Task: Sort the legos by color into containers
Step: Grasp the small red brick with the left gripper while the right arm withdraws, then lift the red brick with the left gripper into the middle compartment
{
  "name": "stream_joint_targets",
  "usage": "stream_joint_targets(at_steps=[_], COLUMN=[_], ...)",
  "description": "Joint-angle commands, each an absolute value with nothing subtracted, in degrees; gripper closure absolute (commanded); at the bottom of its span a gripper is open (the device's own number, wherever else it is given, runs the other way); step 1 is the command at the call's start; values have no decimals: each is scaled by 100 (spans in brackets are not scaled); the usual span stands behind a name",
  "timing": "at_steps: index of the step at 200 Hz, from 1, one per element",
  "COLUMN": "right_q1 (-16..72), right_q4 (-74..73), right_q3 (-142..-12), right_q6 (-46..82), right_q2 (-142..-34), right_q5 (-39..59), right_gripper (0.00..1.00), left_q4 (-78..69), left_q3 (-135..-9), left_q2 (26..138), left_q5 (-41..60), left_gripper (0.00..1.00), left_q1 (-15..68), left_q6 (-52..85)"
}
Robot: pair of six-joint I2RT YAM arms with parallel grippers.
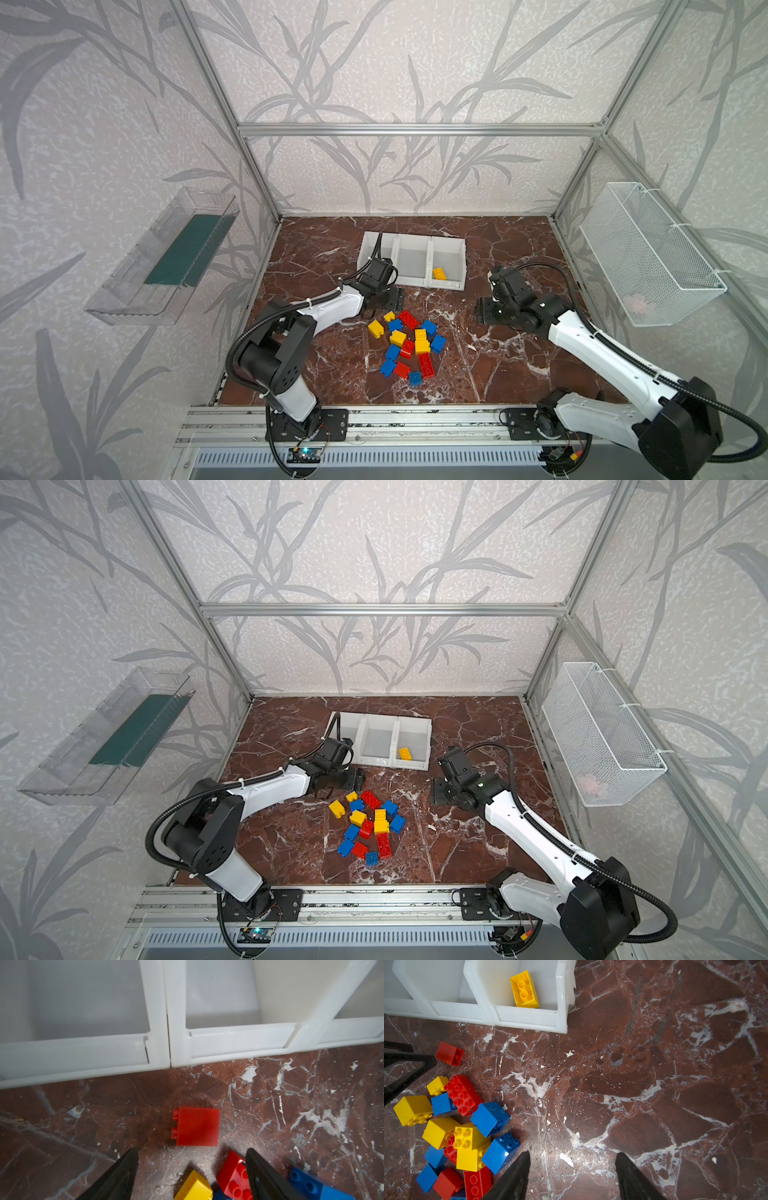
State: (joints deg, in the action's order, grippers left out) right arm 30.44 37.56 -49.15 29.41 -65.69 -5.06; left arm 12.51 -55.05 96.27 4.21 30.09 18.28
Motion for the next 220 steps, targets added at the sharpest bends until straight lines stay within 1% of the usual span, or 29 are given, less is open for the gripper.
stream_joint_targets(at_steps=[1, 37, 58, 73, 113, 127, 161, 182, 220], right_q1=[3084, 3085, 3083, 3084, 3085, 3080, 3085, 3084, 3084], right_q4=[3743, 3950, 3980, 3954, 3962, 3994, 4023, 4027, 4051], right_q3=[-4792, -4813, -4817, -4791, -4746, -4728, -4694, -4680, -4702], right_q6=[3077, 3012, 3021, 3068, 3105, 3103, 3121, 3129, 3090], right_q2=[-6386, -6464, -6480, -6445, -6329, -6278, -6172, -6128, -6044], right_q5=[-535, -668, -653, -659, -702, -734, -813, -817, -852], right_gripper=[34, 34, 34, 34, 36, 36, 36, 36, 37], left_q4=[1679, 1674, 1656, 1679, 1689, 1711, 1855, 1882, 2098], left_q3=[-5736, -5901, -6013, -6094, -6152, -6163, -6301, -6607, -7683], left_q2=[9932, 10347, 10518, 10608, 10675, 10644, 10279, 10071, 10466], left_q5=[255, 80, 70, 66, 87, 144, 272, 472, 350], left_gripper=[19, 24, 30, 35, 58, 63, 64, 61, 57], left_q1=[3072, 3176, 3204, 3229, 3294, 3306, 3409, 3425, 3367], left_q6=[1615, 1591, 1569, 1539, 1507, 1503, 1573, 1554, 1346])
